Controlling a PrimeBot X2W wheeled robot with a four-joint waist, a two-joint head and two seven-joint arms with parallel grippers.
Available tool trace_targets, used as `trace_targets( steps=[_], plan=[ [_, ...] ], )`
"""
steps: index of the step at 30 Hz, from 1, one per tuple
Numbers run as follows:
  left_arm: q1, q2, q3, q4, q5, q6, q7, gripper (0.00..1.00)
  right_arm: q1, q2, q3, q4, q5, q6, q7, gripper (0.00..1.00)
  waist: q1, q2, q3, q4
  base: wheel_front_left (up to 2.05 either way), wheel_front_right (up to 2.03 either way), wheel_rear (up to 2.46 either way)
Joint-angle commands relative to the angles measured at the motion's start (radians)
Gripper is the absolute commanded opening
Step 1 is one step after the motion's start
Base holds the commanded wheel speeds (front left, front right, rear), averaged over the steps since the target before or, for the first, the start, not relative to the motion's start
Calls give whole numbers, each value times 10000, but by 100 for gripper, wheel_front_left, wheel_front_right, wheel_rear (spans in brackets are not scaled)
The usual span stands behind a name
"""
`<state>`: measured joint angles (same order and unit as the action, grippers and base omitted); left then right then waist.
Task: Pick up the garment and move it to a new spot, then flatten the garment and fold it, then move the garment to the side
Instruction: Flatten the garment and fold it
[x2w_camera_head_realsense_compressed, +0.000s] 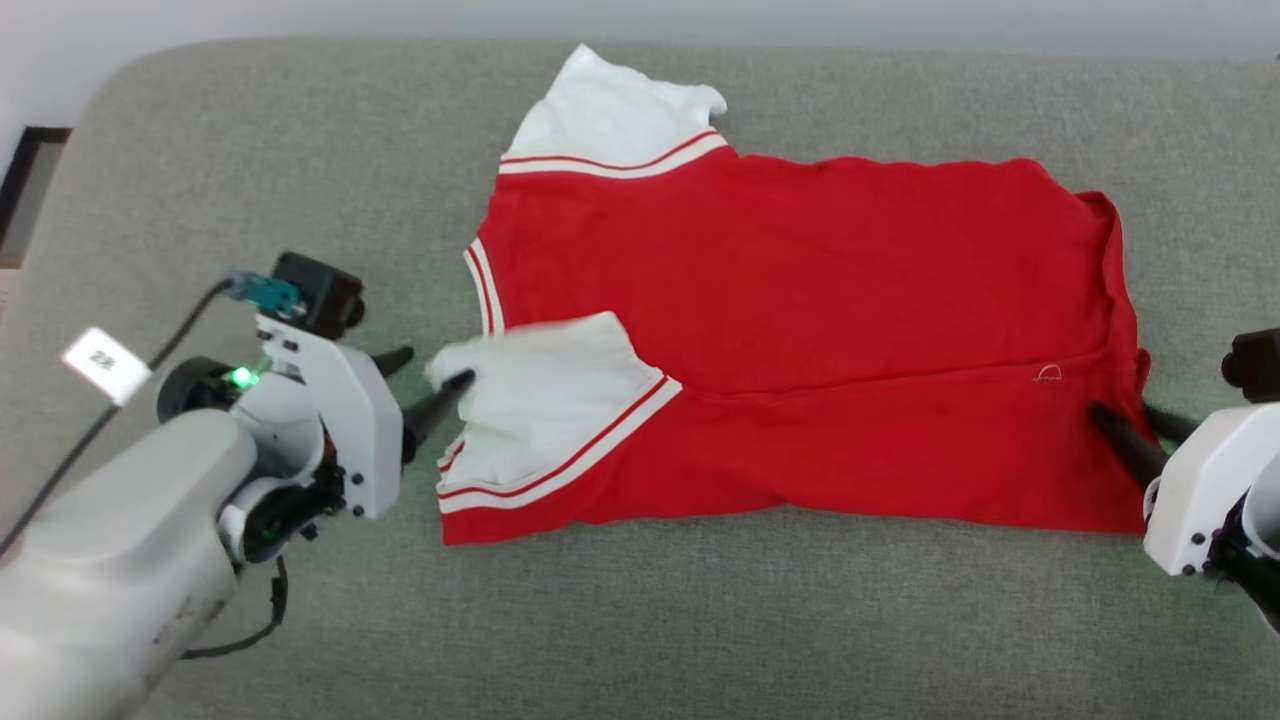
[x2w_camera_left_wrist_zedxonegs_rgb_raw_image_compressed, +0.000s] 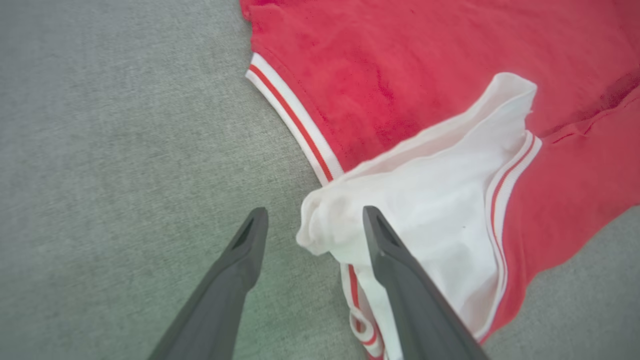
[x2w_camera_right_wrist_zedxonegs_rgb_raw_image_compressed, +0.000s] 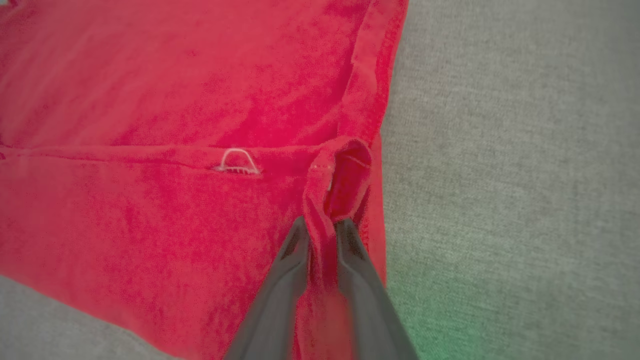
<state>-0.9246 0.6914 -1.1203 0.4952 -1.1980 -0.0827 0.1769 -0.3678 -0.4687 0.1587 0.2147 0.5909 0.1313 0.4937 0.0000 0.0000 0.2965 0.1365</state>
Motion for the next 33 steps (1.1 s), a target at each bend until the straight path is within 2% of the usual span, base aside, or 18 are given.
trace_targets(
  steps=[1,11,17,21,31,33],
  plan=[
    [-66,111,125,-112,-92,90,-135,100,-140,-51,-10,-23,5,-11,11,100,0,0,-176,81,0,0,0],
    [549,814,501,-1499,-634,798,-205,100,-174,137,-317,-408,-78,-9,-340,100,0,0,-767,97,0,0,0],
    [1333,1390,431,-2707,-926,1329,-165,100,227,439,-927,-1166,-306,-9,-1047,100,0,0,-1012,-75,0,0,0],
    [1908,1720,206,-3395,-747,1830,-262,100,578,747,-1508,-1911,-650,-9,-1449,100,0,0,-1036,-228,0,0,0],
    [2557,1759,-131,-3494,-653,2408,-279,100,1620,1805,-2745,-3549,-1217,-9,-1663,100,0,0,-740,-611,0,0,0],
    [2580,1603,-129,-3208,-783,2337,-258,100,1913,2129,-3020,-3985,-1308,-9,-1491,100,0,0,-600,-747,0,0,0]
  ],
)
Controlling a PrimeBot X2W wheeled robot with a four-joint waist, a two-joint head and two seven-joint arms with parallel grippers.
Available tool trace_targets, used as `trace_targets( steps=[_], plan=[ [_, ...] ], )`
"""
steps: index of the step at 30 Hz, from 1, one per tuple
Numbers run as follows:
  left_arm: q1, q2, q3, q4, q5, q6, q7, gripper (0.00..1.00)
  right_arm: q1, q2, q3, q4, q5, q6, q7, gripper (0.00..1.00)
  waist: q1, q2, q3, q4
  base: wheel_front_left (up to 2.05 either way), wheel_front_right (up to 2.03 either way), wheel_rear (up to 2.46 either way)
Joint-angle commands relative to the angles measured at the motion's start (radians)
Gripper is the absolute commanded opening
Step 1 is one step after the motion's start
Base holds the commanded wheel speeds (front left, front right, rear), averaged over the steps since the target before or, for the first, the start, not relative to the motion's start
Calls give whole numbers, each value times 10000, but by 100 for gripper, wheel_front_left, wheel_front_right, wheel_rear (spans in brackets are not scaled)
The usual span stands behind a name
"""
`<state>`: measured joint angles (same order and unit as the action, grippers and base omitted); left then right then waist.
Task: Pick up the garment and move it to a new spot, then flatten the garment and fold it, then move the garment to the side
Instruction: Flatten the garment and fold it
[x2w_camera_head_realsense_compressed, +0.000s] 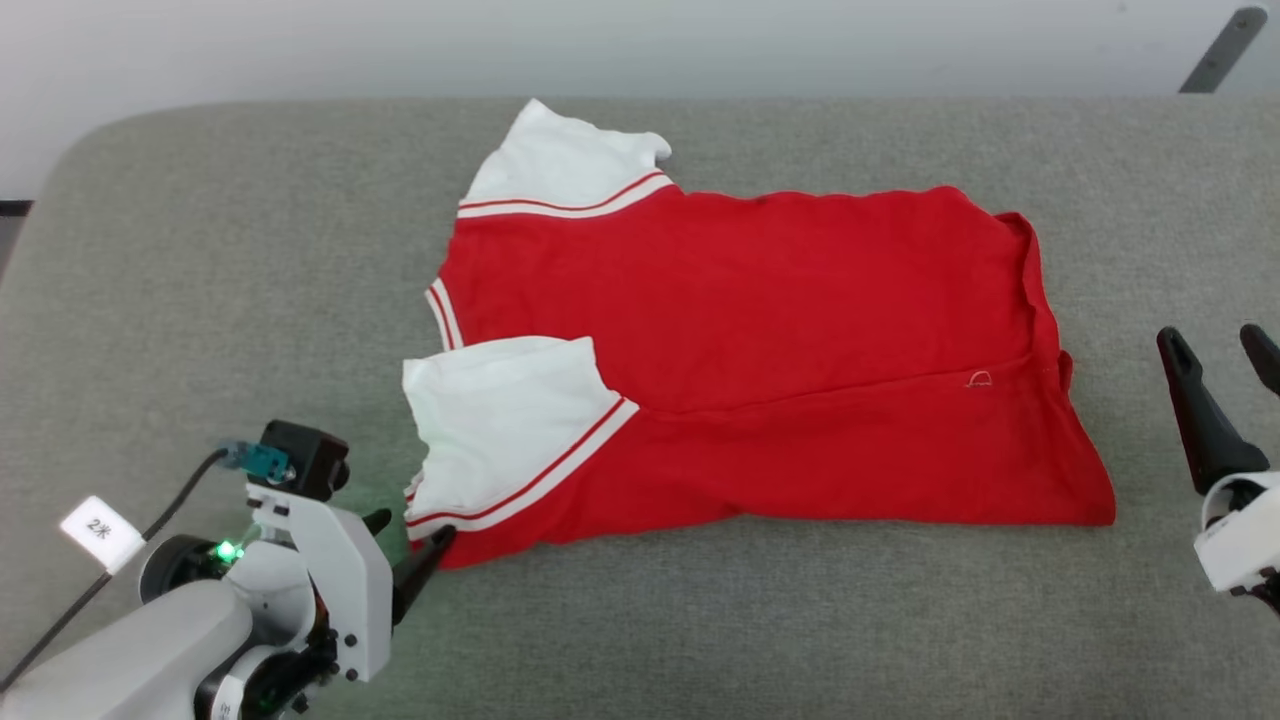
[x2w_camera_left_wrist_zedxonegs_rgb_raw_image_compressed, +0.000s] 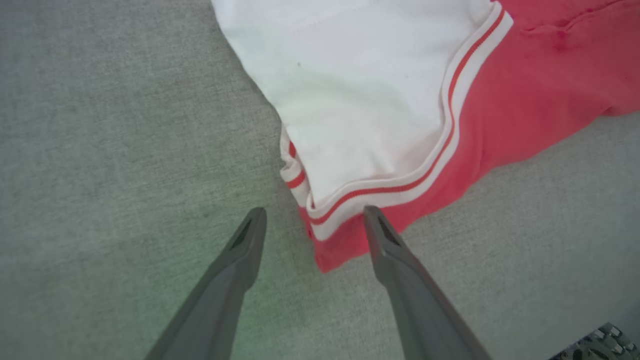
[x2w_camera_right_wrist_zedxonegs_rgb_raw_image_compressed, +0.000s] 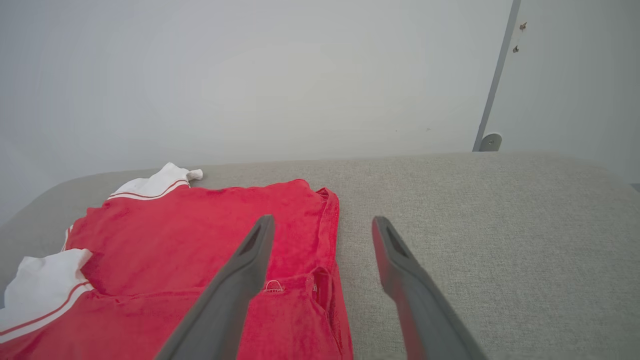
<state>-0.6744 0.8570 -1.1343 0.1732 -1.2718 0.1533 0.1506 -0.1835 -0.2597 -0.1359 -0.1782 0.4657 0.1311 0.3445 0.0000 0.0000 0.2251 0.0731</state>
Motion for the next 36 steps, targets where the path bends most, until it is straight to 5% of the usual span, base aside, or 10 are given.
trace_targets(
  steps=[1,9,10,11,12,24,36],
  plan=[
    [70,-85,-17,163,-63,-22,75,100,159,126,-146,-164,-101,-7,81,100,0,0,158,-156,0,0,0],
    [-138,-761,-106,1264,-456,-210,666,100,740,578,-494,-819,-258,-7,783,100,0,0,355,-315,0,0,0],
    [-136,-867,-100,1401,-586,-260,770,46,843,617,-512,-841,-269,-7,945,100,0,0,368,-325,0,0,0],
    [-152,-945,-136,1499,-611,-340,874,16,930,645,-508,-881,-266,-7,1095,100,0,0,378,-335,0,0,0],
    [-180,-1011,-164,1600,-606,-400,932,0,959,719,-516,-931,-209,-7,1245,100,0,0,390,-347,0,0,0],
    [-448,-1542,-328,2089,-513,-924,1107,0,789,736,-193,-471,108,-7,3582,100,0,0,612,-123,0,0,0],
    [-801,-2051,-393,2197,-269,-1221,980,0,-257,165,-209,1390,-279,-7,4581,100,0,0,945,545,0,0,0]
  ],
)
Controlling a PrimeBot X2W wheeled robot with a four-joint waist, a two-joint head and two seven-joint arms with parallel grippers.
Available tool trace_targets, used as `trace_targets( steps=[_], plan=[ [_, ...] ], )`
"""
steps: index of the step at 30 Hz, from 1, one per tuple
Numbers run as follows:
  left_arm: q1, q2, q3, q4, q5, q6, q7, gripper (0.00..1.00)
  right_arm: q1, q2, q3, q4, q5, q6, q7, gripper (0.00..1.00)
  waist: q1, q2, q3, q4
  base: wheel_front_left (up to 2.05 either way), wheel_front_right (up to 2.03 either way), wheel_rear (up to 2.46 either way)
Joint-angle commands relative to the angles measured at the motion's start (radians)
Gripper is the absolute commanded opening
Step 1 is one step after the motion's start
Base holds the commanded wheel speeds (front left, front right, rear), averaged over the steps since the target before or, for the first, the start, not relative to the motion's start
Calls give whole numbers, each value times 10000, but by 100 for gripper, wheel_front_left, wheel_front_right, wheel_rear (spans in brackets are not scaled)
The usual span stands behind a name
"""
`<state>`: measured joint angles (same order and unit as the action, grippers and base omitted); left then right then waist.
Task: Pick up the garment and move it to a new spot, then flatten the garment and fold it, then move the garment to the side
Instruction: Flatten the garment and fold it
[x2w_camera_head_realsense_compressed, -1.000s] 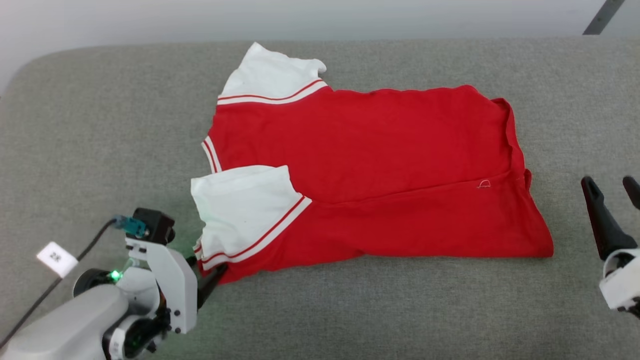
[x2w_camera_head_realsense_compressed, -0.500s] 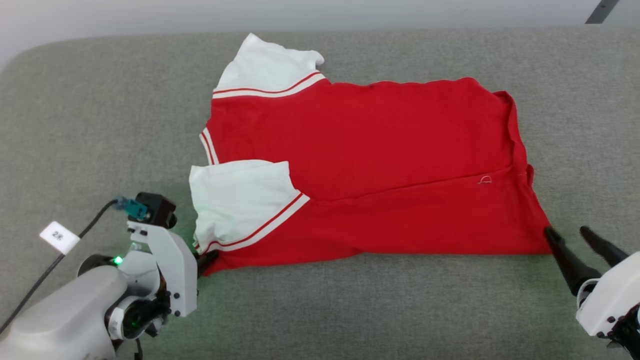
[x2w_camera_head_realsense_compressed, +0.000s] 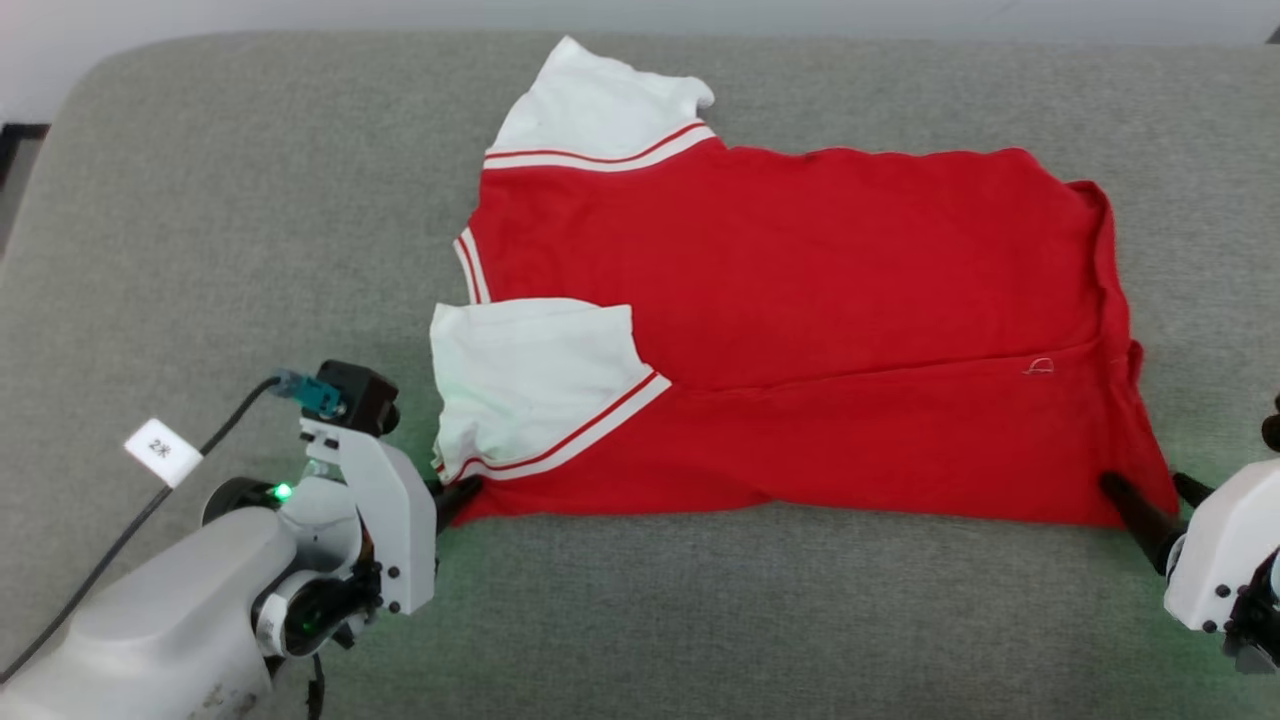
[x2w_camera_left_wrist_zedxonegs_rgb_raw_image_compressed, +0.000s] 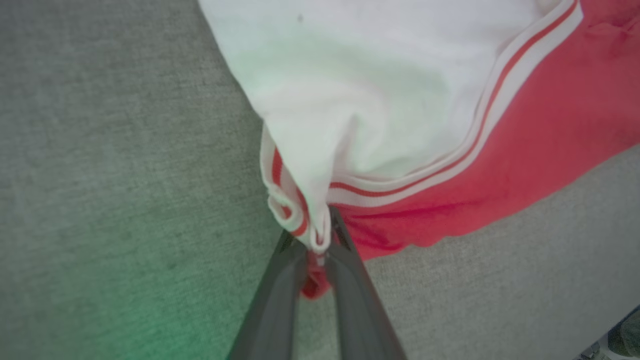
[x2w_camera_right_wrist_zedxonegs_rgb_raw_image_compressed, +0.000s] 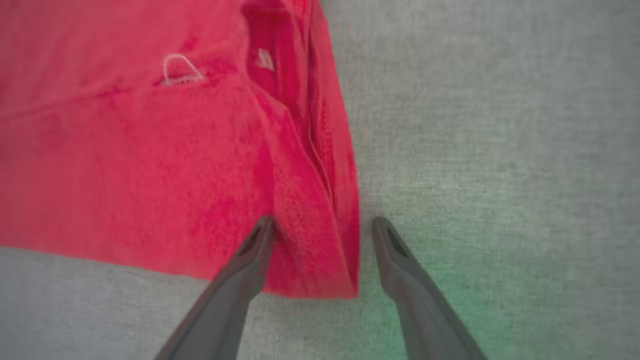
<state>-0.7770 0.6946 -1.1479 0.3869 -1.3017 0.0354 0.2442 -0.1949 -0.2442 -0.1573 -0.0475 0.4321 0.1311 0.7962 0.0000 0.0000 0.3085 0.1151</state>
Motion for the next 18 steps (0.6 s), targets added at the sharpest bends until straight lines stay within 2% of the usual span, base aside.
trace_targets(
  steps=[1,9,10,11,18],
  plan=[
    [200,-452,-253,72,49,-61,42,0,-216,-15,5,272,70,-7,154,100,0,0,145,169,0,0,0],
    [146,-635,-235,234,52,-153,-34,0,-681,-9,510,1965,-3,-9,678,100,0,0,307,341,0,0,0],
    [137,-662,-234,259,50,-160,-27,0,-712,-20,626,2131,46,-7,784,68,0,0,304,352,0,0,0],
    [136,-687,-236,285,44,-184,-31,0,-756,-55,705,2259,87,-9,830,0,0,0,298,360,0,0,0],
    [154,-574,-157,330,-96,-304,-9,0,-974,-431,871,2329,371,-9,710,0,0,0,125,344,0,0,0]
  ],
)
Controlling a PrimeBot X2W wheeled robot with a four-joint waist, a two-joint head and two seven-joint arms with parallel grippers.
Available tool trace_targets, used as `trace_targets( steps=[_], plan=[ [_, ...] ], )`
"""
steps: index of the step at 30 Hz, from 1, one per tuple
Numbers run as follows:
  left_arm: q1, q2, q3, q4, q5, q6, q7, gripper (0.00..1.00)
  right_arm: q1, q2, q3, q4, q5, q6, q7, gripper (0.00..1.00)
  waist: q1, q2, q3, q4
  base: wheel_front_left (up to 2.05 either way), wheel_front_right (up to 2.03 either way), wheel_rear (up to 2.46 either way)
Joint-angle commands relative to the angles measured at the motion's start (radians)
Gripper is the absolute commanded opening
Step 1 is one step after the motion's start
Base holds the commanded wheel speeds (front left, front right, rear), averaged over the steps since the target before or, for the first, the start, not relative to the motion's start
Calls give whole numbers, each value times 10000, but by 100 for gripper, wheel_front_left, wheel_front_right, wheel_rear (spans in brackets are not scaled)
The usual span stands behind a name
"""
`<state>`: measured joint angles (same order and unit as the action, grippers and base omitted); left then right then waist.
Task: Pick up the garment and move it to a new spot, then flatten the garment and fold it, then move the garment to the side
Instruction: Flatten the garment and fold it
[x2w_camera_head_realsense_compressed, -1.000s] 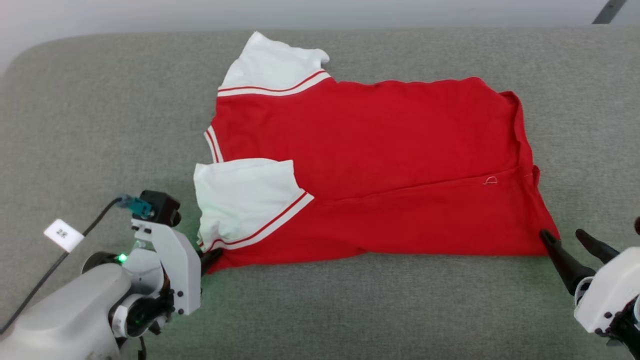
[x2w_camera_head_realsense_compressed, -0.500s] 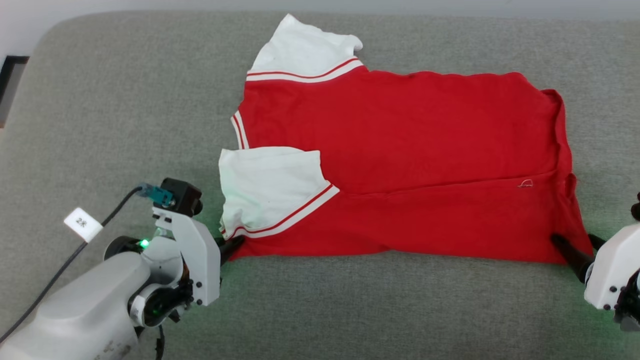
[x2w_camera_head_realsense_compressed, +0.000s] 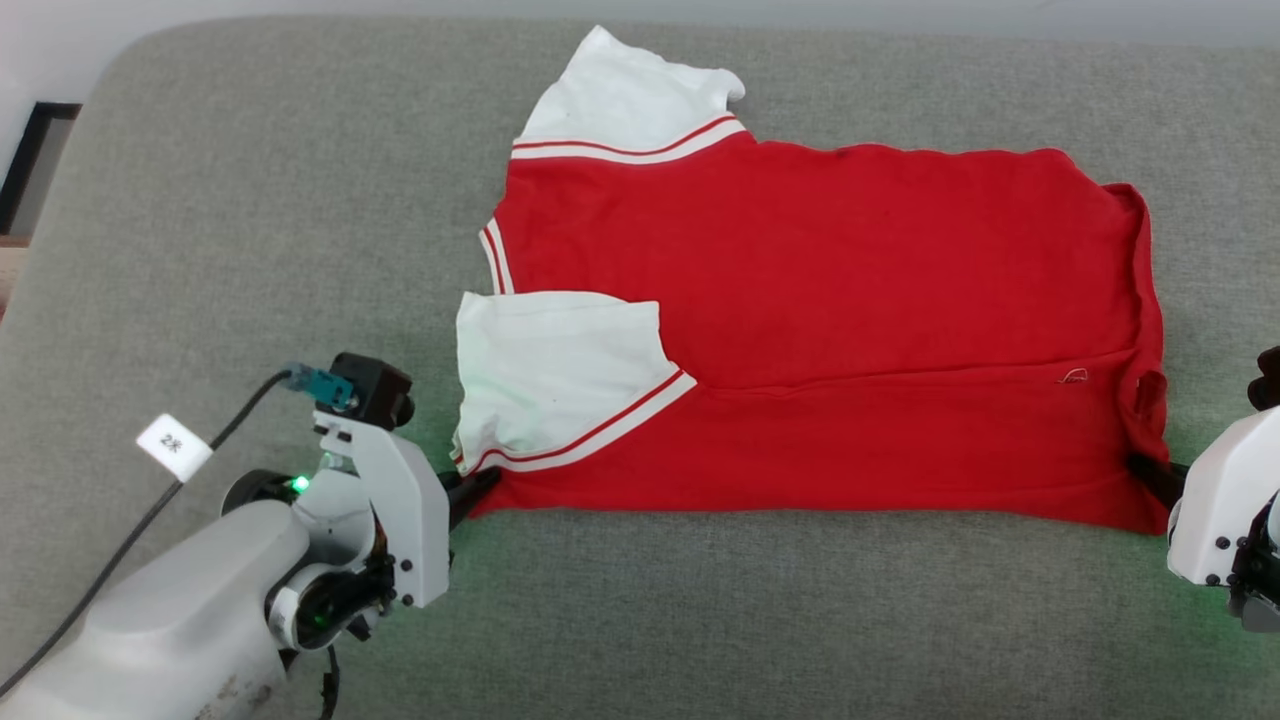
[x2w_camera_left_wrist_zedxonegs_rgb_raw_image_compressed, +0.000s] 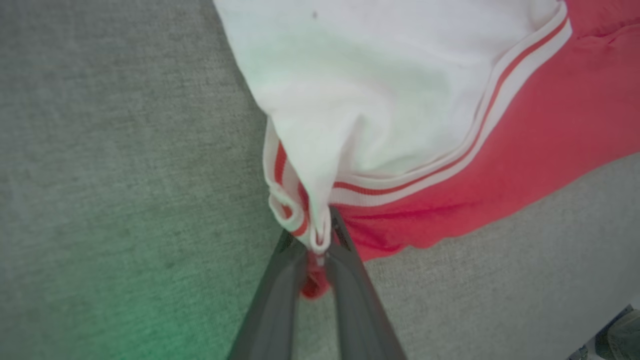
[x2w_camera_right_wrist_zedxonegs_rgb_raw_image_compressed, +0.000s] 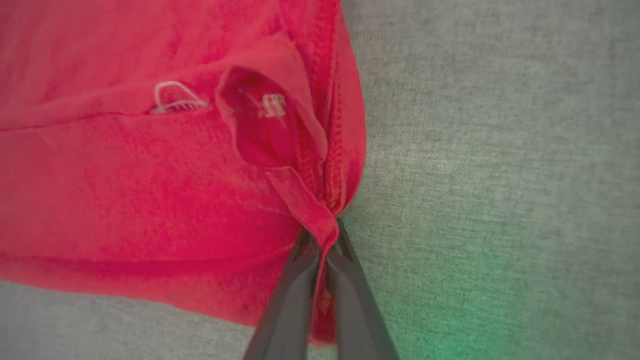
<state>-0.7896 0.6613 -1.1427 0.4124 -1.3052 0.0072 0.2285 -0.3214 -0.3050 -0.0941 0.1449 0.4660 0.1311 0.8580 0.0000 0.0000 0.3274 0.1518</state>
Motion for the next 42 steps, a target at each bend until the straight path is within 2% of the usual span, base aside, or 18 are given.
trace_targets(
  steps=[1,10,19,27,34,41,42],
  plan=[
    [271,-183,-190,49,-75,-15,179,0,258,129,226,371,82,-7,82,0,0,0,-105,-37,0,0,0],
    [168,607,-65,-753,-222,390,642,0,285,-128,318,-271,638,-7,312,0,0,0,-536,-159,0,0,0],
    [298,1635,-112,-2276,-104,1217,1082,0,878,-408,278,-1253,1121,-7,906,0,0,0,-813,-210,0,0,0],
    [780,2377,-174,-3513,-277,1963,1287,0,1945,-274,-268,-2107,1227,-7,1473,0,0,0,-995,-287,0,0,0],
    [1222,2593,-292,-3885,-511,2299,1396,0,2624,39,-555,-2543,1161,-7,1817,0,0,0,-1045,-395,0,0,0],
    [1497,2245,-471,-3486,-681,2109,1479,0,2787,365,-523,-2467,975,-7,1828,0,0,0,-1057,-491,0,0,0],
    [1495,2193,-486,-3393,-671,2047,1478,5,2774,369,-488,-2402,981,-7,1841,0,0,0,-1059,-500,0,0,0]
  ],
)
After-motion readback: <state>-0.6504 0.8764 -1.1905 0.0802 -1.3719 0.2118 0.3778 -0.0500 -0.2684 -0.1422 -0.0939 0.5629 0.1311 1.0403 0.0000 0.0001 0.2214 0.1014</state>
